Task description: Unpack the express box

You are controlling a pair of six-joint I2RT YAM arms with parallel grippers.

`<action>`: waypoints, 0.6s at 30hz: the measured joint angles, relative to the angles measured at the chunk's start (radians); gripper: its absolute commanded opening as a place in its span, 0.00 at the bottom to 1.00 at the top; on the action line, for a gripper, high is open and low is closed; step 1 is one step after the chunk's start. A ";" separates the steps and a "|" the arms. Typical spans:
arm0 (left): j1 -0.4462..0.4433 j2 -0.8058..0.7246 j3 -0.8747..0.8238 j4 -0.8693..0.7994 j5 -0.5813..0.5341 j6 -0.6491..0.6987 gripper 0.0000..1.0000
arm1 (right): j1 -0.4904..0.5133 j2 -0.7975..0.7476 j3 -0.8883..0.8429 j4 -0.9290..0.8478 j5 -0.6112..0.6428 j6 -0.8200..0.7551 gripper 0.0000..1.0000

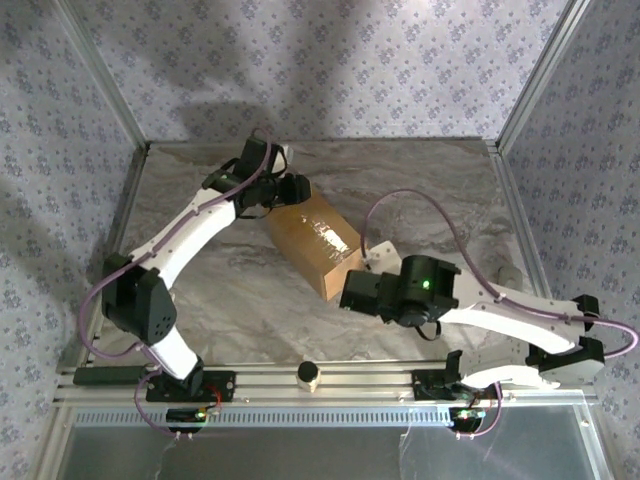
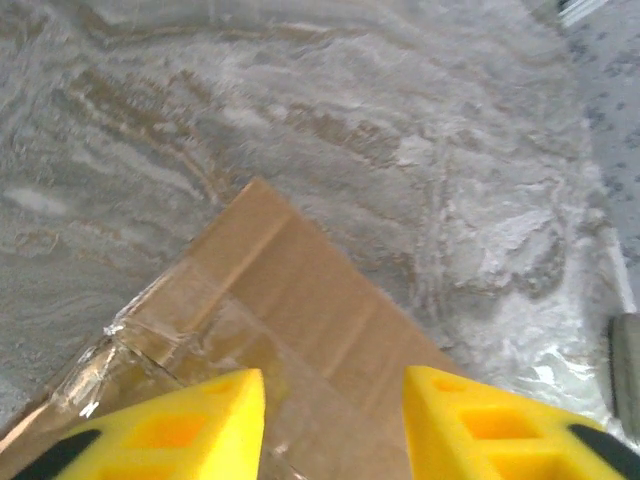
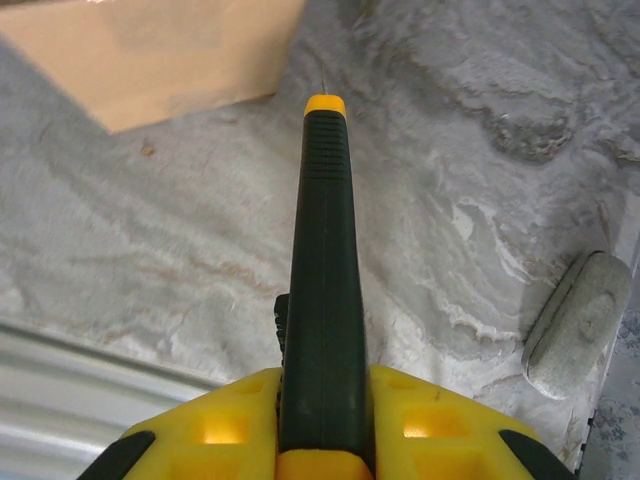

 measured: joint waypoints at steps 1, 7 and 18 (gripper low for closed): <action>0.000 -0.019 0.007 -0.005 0.010 -0.002 0.52 | -0.037 -0.014 -0.011 0.008 0.011 -0.009 0.00; 0.026 -0.122 0.016 -0.010 0.053 -0.014 0.53 | -0.270 -0.076 -0.102 0.099 0.132 -0.082 0.00; 0.083 -0.331 -0.189 -0.063 0.021 -0.021 0.52 | -0.705 -0.015 -0.318 0.521 0.214 -0.307 0.00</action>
